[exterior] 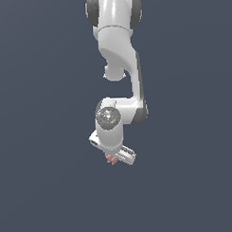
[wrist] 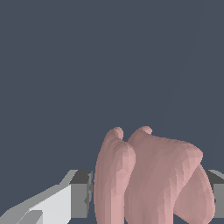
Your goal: Pick up the object and move it to a goal position.
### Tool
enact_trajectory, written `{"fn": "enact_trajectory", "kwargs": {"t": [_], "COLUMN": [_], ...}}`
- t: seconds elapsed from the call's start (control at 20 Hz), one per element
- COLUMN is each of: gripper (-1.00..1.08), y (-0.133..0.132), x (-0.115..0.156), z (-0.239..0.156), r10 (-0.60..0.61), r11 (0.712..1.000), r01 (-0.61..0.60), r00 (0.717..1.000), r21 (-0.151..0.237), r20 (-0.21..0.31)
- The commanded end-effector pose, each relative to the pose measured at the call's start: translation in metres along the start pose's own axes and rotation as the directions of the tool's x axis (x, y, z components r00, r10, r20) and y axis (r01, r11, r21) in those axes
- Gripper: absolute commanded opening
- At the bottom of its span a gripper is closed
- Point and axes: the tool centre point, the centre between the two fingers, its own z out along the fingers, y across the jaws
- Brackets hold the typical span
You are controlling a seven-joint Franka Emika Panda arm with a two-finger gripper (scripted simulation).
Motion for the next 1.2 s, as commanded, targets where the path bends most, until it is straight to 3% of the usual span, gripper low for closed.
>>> {"fn": "enact_trajectory", "kwargs": {"t": [0.0,1.15], "gripper": [-1.00,-1.00], "y": [0.007,0.115], "x": [-0.005,-0.095], "z": [-0.003,-0.049], "r10": [0.000,0.000], "r11": [1.000,1.000], "r01": [0.000,0.000], "r00": [1.000,1.000], "r21": [0.000,0.001], "r20": [0.000,0.000]}}
